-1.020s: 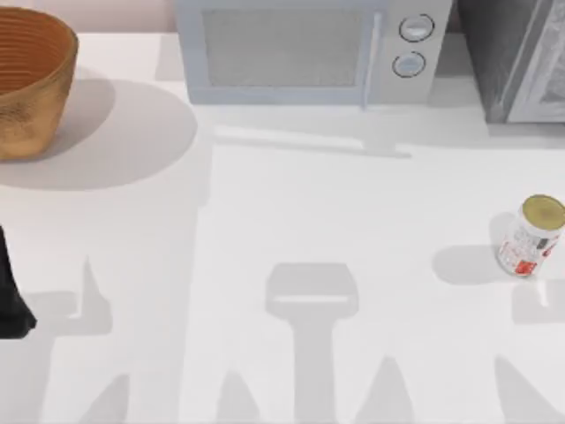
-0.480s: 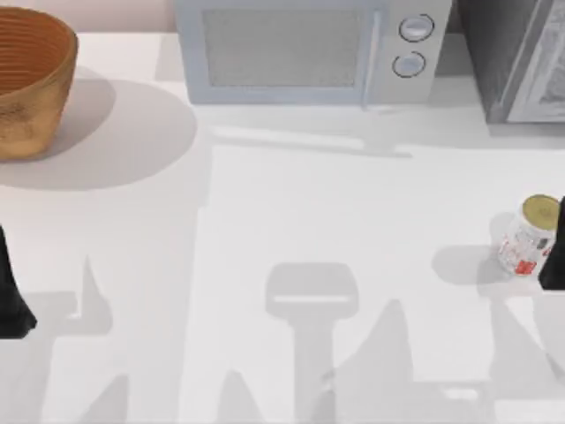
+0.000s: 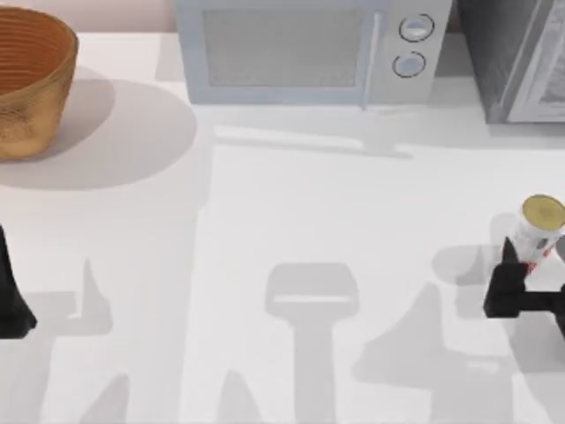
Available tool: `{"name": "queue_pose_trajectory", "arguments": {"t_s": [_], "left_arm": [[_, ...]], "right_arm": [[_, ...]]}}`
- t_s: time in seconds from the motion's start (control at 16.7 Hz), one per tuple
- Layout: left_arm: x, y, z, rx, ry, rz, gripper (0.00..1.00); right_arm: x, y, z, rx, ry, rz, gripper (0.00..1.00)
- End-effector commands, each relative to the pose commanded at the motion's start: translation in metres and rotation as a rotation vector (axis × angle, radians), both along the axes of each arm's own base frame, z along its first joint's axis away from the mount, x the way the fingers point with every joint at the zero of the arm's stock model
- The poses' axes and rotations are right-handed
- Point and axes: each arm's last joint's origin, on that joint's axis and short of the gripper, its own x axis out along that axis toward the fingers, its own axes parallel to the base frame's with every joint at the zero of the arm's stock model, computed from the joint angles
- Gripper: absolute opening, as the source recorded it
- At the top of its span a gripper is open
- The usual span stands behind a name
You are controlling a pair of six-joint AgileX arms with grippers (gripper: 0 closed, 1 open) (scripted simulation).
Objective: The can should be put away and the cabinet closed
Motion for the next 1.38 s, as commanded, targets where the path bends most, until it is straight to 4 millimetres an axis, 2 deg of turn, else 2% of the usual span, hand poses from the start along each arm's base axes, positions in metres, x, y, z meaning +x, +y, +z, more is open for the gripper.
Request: {"name": "queue_pose_trajectory", "arguments": {"t_s": [0.24, 0.6, 0.72, 1.08, 1.38], "left_arm": [[0.000, 0.000, 0.000, 0.000, 0.000, 0.000, 1.00], [0.000, 0.000, 0.000, 0.000, 0.000, 0.000, 1.00], [0.000, 0.000, 0.000, 0.000, 0.000, 0.000, 1.00], [0.000, 0.000, 0.000, 0.000, 0.000, 0.000, 1.00], [0.000, 0.000, 0.000, 0.000, 0.000, 0.000, 1.00]], "right_arm": [[-0.002, 0.005, -0.013, -0.011, 0.021, -0.001, 1.00], [-0.002, 0.004, -0.014, -0.013, 0.025, -0.003, 1.00], [0.007, 0.005, -0.016, -0.012, 0.022, -0.001, 1.00], [0.050, 0.005, -0.029, -0.011, 0.022, -0.001, 1.00], [0.056, 0.004, -0.031, -0.011, 0.022, -0.001, 1.00]]}}
